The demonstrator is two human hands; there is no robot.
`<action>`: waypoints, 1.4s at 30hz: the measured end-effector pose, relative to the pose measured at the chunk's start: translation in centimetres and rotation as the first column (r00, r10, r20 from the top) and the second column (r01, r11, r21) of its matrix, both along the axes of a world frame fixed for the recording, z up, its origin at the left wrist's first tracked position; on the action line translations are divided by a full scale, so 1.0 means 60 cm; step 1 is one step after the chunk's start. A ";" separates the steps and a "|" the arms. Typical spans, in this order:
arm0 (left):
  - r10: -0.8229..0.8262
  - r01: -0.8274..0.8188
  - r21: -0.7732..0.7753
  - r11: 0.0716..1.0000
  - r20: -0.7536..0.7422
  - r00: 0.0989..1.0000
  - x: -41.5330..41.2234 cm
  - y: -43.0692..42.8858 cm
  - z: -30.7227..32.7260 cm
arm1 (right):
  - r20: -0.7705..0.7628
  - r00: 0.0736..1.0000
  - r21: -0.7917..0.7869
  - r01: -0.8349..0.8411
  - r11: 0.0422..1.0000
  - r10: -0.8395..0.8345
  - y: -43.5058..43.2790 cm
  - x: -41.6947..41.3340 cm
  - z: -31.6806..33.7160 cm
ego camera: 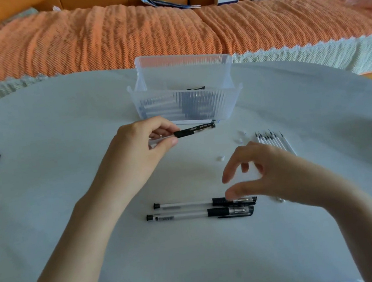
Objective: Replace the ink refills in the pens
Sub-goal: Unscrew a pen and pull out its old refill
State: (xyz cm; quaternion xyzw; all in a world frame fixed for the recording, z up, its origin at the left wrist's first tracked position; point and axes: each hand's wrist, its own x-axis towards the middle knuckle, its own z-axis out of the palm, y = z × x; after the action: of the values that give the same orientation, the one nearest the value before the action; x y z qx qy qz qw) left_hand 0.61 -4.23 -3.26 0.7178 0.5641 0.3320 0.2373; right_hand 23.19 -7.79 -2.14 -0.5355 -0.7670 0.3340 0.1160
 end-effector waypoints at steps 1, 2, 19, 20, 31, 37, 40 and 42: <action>-0.004 0.004 0.008 1.000 0.009 1.000 0.002 0.001 0.002 | 0.027 0.999 -0.011 -0.042 0.999 0.043 -0.001 -0.002 -0.004; -0.008 0.008 0.015 1.000 0.018 1.000 0.004 0.004 0.004 | 0.051 0.996 -0.014 -0.075 0.997 0.075 -0.001 -0.004 -0.009; -0.071 0.073 0.008 0.997 -0.124 0.990 0.042 0.210 0.052 | -0.115 0.991 0.141 0.090 0.986 -0.074 0.003 -0.014 -0.006; -0.084 0.083 -0.013 0.996 -0.135 0.987 0.042 0.215 0.050 | -0.131 0.988 0.146 0.101 0.984 -0.082 0.003 -0.014 -0.006; -0.205 0.206 0.040 0.978 -0.026 0.978 0.051 0.078 0.068 | -0.288 0.939 0.181 0.247 0.952 -0.189 0.016 -0.010 -0.012; -0.273 0.254 -0.155 0.955 -0.115 0.955 0.047 -0.021 0.024 | -0.373 0.905 0.155 0.278 0.948 -0.205 0.016 -0.014 -0.011; -0.207 0.195 -0.105 0.975 -0.122 0.971 0.039 -0.029 0.015 | -0.365 0.907 0.110 0.265 0.958 -0.209 0.016 -0.014 -0.012; -0.178 0.166 -0.094 0.982 -0.124 0.976 0.034 -0.030 0.011 | -0.355 0.910 0.071 0.254 0.964 -0.214 0.017 -0.012 -0.015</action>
State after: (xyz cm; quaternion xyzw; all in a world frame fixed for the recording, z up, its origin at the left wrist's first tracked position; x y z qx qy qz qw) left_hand 2.64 -6.04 -2.61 0.7739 0.5276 0.2382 0.2568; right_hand 22.47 -6.76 -3.04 -0.5494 -0.6831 0.3610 0.3182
